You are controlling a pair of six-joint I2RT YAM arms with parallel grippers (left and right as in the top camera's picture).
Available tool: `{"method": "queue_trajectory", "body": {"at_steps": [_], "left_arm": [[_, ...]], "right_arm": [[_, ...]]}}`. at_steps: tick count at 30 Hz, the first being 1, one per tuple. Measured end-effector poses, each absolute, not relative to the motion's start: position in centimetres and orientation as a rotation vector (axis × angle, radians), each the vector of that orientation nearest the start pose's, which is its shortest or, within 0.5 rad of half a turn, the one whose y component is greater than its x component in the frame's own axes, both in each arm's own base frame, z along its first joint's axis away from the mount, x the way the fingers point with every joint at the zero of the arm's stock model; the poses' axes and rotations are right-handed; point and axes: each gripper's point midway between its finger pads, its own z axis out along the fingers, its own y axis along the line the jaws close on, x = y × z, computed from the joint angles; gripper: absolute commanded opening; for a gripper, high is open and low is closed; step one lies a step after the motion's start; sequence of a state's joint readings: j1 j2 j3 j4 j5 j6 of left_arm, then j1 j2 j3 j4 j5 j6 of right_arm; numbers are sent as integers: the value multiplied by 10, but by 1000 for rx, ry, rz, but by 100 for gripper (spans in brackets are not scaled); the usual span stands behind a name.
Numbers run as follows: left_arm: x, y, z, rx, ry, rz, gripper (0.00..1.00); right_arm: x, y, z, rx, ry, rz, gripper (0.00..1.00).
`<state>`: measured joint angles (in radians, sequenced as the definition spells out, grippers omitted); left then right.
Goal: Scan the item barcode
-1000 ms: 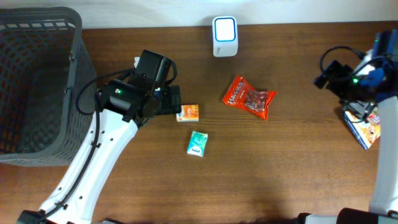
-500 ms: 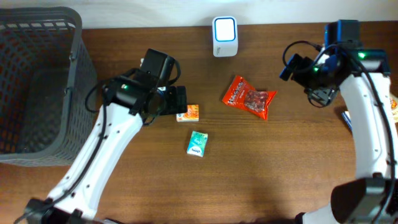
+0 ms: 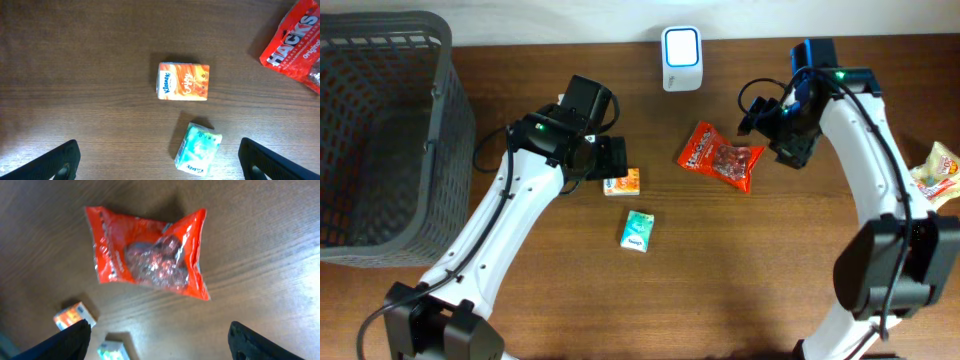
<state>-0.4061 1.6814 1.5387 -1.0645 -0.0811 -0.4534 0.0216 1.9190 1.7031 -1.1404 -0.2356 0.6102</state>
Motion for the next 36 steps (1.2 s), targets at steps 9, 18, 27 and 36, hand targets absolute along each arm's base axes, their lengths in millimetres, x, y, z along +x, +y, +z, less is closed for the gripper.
{"method": "queue_trajectory", "body": {"at_steps": [9,18,27,36], "left_arm": [[365,-142,173,-91,2758,-121,79],[388,-172,179,10,2674,-308,96],[444,-257,160,212,2489,-773,93],[436,-288,108,237,2591,-872,74]], "right_arm": [[450,41,123,418,2804,339,84],[458,36,111,370,2806,288,98],[433,7,136,505,2893,265,87],[481,16,132,470,2743,353,14]]}}
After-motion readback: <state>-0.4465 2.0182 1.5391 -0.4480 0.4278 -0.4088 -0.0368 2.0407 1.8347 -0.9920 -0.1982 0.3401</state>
